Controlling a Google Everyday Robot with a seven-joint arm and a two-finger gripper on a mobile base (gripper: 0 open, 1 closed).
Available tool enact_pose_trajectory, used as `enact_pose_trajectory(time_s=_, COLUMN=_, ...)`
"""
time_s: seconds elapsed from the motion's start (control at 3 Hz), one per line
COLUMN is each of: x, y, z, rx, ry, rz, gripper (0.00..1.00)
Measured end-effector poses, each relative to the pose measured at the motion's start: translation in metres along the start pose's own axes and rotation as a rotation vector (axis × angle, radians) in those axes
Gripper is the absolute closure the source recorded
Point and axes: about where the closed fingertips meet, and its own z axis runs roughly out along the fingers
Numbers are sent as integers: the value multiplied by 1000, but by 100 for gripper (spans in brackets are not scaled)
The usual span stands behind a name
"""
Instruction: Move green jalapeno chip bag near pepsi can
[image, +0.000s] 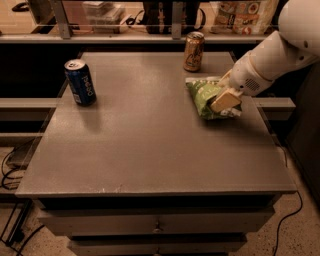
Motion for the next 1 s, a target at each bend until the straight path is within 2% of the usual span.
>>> enact_pose_trajectory(time_s=0.33, x=-40, y=6, z=-23, rx=-7, ry=49, rz=-93, gripper=88)
enact_pose_trajectory(time_s=0.67, x=-106, y=24, z=-47, rx=-22, ry=32, rz=-228, gripper=100)
enact_pose_trajectory(time_s=1.0, x=-106, y=24, z=-47, rx=-22, ry=32, rz=-228, gripper=100)
